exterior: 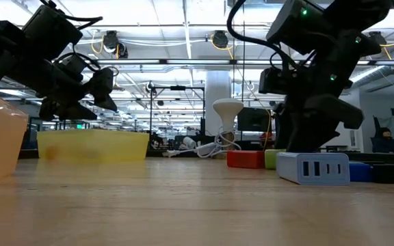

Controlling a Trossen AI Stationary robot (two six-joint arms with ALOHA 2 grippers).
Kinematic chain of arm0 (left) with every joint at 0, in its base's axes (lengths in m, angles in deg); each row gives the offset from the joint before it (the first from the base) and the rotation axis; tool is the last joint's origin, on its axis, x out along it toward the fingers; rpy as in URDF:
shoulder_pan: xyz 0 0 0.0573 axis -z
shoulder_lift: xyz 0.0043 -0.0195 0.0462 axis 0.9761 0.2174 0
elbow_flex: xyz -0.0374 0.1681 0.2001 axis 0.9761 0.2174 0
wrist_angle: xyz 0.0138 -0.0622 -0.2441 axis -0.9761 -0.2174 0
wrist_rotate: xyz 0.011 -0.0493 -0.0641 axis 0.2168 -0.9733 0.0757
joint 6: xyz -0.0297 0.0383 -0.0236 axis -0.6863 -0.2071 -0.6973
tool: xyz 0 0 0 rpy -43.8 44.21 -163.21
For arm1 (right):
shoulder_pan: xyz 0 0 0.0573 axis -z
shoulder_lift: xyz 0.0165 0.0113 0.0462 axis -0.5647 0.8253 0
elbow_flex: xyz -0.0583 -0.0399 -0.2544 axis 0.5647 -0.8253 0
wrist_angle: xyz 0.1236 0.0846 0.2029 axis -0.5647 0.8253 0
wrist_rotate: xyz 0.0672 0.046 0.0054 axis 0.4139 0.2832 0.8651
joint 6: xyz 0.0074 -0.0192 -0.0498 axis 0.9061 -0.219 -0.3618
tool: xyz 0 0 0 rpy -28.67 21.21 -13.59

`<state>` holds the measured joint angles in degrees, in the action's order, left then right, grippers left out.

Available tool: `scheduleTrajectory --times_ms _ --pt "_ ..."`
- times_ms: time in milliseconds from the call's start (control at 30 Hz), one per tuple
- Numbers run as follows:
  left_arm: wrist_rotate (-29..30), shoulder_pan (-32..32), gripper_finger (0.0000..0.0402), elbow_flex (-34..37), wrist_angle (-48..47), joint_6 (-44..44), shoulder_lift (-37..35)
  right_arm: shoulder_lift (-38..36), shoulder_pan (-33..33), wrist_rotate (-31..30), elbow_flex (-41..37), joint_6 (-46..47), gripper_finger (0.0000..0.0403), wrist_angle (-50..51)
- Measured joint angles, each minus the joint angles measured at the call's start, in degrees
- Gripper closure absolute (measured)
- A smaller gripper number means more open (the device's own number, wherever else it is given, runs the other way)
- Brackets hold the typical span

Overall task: Pick & Place Office items
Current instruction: Put the green charger adapter into the yellow bin

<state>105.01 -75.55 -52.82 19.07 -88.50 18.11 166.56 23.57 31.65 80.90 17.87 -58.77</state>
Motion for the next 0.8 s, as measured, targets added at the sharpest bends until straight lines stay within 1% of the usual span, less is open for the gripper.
scheduleTrajectory --times_ms 233,333,800 --pt "0.0 0.0 0.0107 0.0 0.0 -0.3 0.0 0.0 0.0 0.0 0.0 1.1 0.0163 -0.7" --pt "0.0 0.0 0.0107 0.0 0.0 -0.3 0.0 0.0 0.0 0.0 0.0 0.6 0.0169 -0.6" --pt "-0.4 0.0 0.0107 0.0 0.0 -0.2 0.0 0.0 1.2 0.2 0.0 0.2 0.0250 -0.6"
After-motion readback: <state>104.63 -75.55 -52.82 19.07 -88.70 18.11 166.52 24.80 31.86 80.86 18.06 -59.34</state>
